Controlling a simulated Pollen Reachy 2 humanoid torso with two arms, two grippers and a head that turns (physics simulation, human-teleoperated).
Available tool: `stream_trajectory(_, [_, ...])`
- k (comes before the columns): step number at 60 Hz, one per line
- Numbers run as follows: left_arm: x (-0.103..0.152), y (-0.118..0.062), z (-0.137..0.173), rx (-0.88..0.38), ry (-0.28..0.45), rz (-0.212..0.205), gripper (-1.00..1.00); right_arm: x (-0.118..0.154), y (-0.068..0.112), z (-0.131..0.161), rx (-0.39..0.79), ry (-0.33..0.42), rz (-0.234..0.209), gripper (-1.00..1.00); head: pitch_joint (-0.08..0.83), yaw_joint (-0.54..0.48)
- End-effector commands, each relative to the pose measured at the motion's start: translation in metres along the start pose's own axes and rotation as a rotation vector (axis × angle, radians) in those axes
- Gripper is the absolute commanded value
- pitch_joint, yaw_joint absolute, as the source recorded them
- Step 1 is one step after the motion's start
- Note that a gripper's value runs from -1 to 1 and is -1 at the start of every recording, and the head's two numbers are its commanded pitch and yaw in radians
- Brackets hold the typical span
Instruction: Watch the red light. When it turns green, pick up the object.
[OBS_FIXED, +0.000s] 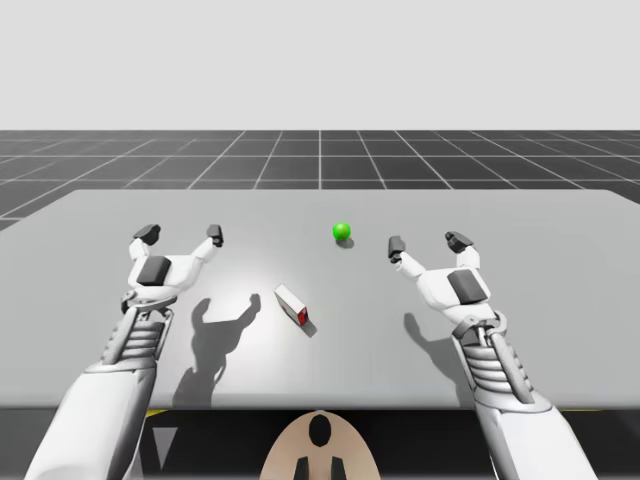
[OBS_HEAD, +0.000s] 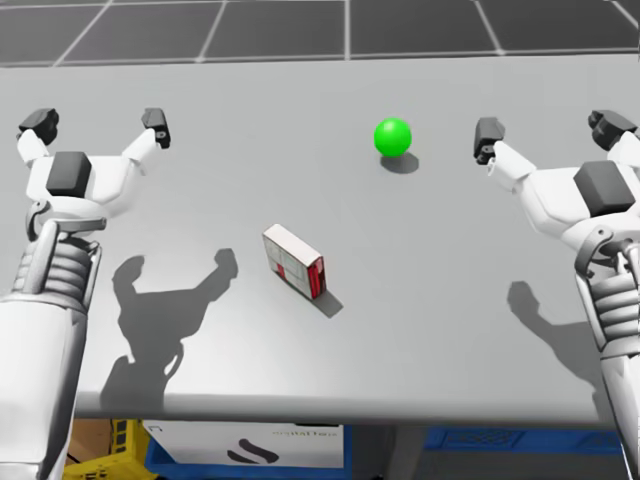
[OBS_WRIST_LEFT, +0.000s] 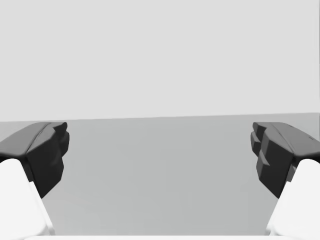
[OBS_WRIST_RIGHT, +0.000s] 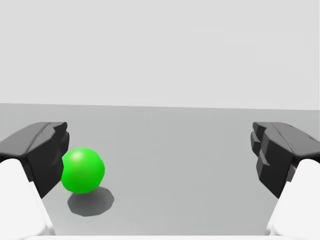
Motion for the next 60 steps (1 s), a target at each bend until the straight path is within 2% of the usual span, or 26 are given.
stream_trajectory(1, [-0.002,-0.002,0.000,-0.008,0.008,-0.010,-1.00,-0.002,0.005,0.001,0.005,0.003,-0.011,-1.00,0.689,0.09])
stream_trajectory(13, [-0.002,-0.007,0.003,-0.039,0.024,-0.007,-1.00,-0.001,0.005,0.001,0.006,0.001,-0.009,-1.00,0.694,0.12])
stream_trajectory(17, [0.001,-0.012,0.008,-0.079,0.048,-0.038,-1.00,-0.002,0.005,0.001,0.005,0.002,-0.007,-1.00,0.695,0.12])
stream_trajectory(18, [0.003,-0.014,0.010,-0.085,0.058,-0.067,-1.00,-0.002,0.005,0.002,0.005,0.001,-0.006,-1.00,0.695,0.12])
stream_trajectory(20, [0.006,-0.016,0.014,-0.102,0.082,-0.097,-1.00,-0.002,0.005,0.002,0.005,0.000,-0.005,-1.00,0.696,0.12])
stream_trajectory(22, [0.008,-0.017,0.020,-0.127,0.099,-0.093,-1.00,-0.002,0.005,0.001,0.000,-0.011,0.017,-1.00,0.696,0.13])
stream_trajectory(26, [0.008,-0.023,0.035,-0.118,0.177,-0.073,-1.00,-0.003,0.005,0.001,-0.001,-0.002,0.003,-1.00,0.694,0.13])
stream_trajectory(29, [0.009,-0.025,0.049,-0.193,0.234,-0.082,-1.00,-0.005,0.006,0.001,0.002,0.004,0.003,-1.00,0.695,0.13])
stream_trajectory(32, [0.010,-0.027,0.057,-0.236,0.248,-0.076,-1.00,-0.005,0.007,0.000,0.003,0.006,0.002,-1.00,0.697,0.13])
stream_trajectory(33, [0.011,-0.029,0.066,-0.286,0.263,-0.075,-1.00,-0.005,0.007,0.000,0.003,0.006,0.002,-1.00,0.696,0.13])
stream_trajectory(36, [0.011,-0.030,0.074,-0.324,0.268,-0.093,-1.00,-0.005,0.007,0.000,0.003,0.006,0.000,-1.00,0.696,0.13])
stream_trajectory(41, [0.007,-0.034,0.092,-0.408,0.270,-0.165,-1.00,-0.004,0.006,0.000,0.000,0.003,-0.003,-1.00,0.694,0.13])
stream_trajectory(43, [0.003,-0.037,0.100,-0.460,0.291,-0.176,-1.00,-0.004,0.006,0.000,-0.001,0.003,-0.004,-1.00,0.694,0.13])
stream_trajectory(48, [-0.004,-0.043,0.113,-0.559,0.345,-0.140,-1.00,-0.004,0.006,0.000,-0.001,0.003,-0.004,-1.00,0.692,0.13])
stream_trajectory(50, [-0.009,-0.047,0.120,-0.620,0.384,-0.100,-1.00,-0.003,0.005,0.001,-0.001,0.003,-0.006,-1.00,0.690,0.12])
stream_trajectory(52, [-0.011,-0.049,0.123,-0.644,0.393,-0.089,-1.00,-0.003,0.005,0.001,-0.001,0.002,-0.006,-1.00,0.689,0.12])
stream_trajectory(57, [-0.017,-0.059,0.129,-0.728,0.447,-0.011,-1.00,-0.003,0.005,0.001,-0.001,0.002,-0.007,-1.00,0.690,0.12])
stream_trajectory(60, [-0.018,-0.062,0.130,-0.745,0.459,0.006,-1.00,-0.003,0.005,0.001,-0.002,0.002,-0.006,-1.00,0.691,0.12])
